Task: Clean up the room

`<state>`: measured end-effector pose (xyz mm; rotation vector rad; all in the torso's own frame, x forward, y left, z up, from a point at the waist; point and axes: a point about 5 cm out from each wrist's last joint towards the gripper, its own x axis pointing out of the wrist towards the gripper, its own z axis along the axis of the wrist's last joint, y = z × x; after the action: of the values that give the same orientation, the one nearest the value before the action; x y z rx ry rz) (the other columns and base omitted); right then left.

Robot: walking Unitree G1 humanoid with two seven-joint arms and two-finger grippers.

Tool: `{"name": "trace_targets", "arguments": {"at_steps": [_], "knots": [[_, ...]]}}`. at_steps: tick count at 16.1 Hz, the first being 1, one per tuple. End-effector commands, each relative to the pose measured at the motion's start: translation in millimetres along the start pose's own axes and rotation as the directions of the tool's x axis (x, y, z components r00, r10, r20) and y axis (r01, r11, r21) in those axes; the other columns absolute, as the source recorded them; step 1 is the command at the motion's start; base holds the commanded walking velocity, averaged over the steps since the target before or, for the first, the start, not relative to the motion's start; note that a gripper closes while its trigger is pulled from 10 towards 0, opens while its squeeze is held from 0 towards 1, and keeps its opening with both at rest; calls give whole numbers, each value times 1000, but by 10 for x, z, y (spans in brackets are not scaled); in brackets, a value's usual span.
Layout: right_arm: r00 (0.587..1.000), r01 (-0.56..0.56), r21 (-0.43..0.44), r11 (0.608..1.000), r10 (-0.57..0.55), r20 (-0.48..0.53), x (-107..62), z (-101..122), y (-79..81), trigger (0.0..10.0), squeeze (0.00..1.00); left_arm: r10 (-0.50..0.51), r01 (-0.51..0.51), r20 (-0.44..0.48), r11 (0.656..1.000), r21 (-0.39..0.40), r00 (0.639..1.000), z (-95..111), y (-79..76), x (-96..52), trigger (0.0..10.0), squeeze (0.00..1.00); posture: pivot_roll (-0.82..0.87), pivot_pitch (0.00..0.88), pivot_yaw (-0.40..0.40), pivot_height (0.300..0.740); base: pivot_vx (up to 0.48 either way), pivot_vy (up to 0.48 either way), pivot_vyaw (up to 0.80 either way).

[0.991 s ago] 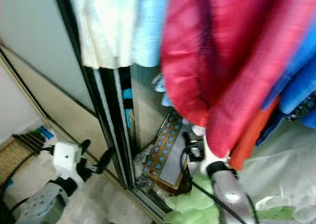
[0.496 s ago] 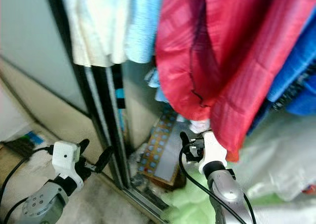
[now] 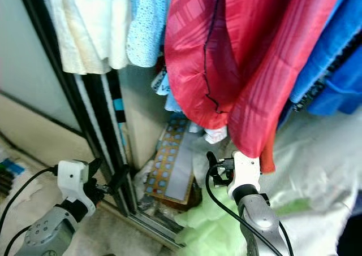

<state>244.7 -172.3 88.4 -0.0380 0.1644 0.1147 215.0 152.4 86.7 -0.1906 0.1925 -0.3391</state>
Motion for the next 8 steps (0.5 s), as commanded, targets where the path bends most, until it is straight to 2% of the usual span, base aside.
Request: {"name": "trace_targets", "arguments": {"at_steps": [1,4,5,8], "knots": [[1000,19,7,1000,-19,-2,1,19,-29,10000,0,-17,17,-3,1000,-11,1000,8,-15,9,10000,0,-47,74,-64,740,0,0,-800],[1000,18,5,1000,-18,3,-2,23,-29,10000,0,-12,12,-2,1000,14,1000,11,-14,9,10000,0,-49,76,-64,740,0,0,-723],[1000,-9,-44,999,10,12,-4,35,-1,10000,0,-8,8,3,1000,22,1000,14,-22,12,10000,0,-50,79,-65,740,0,0,0],[1000,-17,-60,998,18,15,-11,42,13,10000,0,-10,10,0,1000,26,1000,3,-38,5,10000,0,-50,79,-67,740,0,0,756]]}}
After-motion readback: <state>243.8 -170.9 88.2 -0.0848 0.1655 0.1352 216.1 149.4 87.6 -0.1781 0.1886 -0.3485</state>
